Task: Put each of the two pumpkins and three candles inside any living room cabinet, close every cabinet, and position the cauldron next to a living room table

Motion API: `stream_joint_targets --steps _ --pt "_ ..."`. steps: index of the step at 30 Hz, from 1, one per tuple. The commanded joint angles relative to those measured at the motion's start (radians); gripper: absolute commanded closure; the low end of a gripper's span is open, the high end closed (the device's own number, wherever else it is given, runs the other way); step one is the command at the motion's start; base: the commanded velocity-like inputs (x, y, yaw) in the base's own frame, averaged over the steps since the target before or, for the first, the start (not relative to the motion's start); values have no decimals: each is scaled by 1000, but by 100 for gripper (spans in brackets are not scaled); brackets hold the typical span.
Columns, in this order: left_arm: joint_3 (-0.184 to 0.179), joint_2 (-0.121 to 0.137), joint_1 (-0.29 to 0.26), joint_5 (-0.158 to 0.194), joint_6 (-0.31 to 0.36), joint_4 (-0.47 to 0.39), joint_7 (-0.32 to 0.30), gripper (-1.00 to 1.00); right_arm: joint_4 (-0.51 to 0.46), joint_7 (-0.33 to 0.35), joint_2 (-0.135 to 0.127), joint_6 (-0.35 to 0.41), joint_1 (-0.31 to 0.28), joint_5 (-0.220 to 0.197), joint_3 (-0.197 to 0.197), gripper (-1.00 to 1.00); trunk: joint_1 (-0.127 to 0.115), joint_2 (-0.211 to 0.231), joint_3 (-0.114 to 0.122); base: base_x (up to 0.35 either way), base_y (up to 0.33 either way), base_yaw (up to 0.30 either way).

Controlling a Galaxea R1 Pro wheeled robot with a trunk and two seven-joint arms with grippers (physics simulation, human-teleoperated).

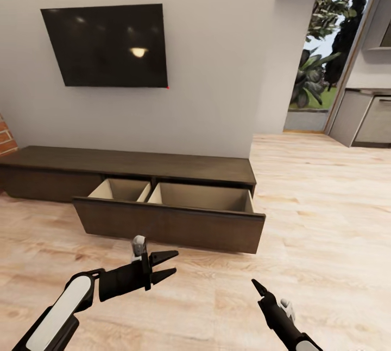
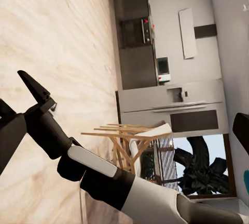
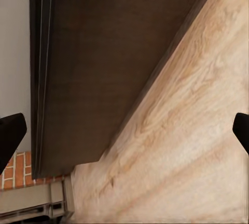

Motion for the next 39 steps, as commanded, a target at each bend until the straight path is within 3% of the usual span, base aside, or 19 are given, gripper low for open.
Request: stream_joint_targets --steps 1,18,24,39 --pt "-2 1 -1 -7 0 1 -8 -100 0 3 -1 7 0 -11 5 -100 -1 0 0 -275 -141 188" --pt "-2 1 -1 0 1 -1 -9 -100 0 1 -1 1 0 -11 6 -100 -1 0 20 -258 -216 190" --pt "-1 1 -1 0 2 -1 -10 -100 0 1 -1 -48 0 -11 6 -100 -1 0 27 -217 -247 193" --pt "6 2 -1 0 2 1 -12 -100 0 2 -2 -56 0 -11 5 -100 -1 0 45 -29 -31 193"
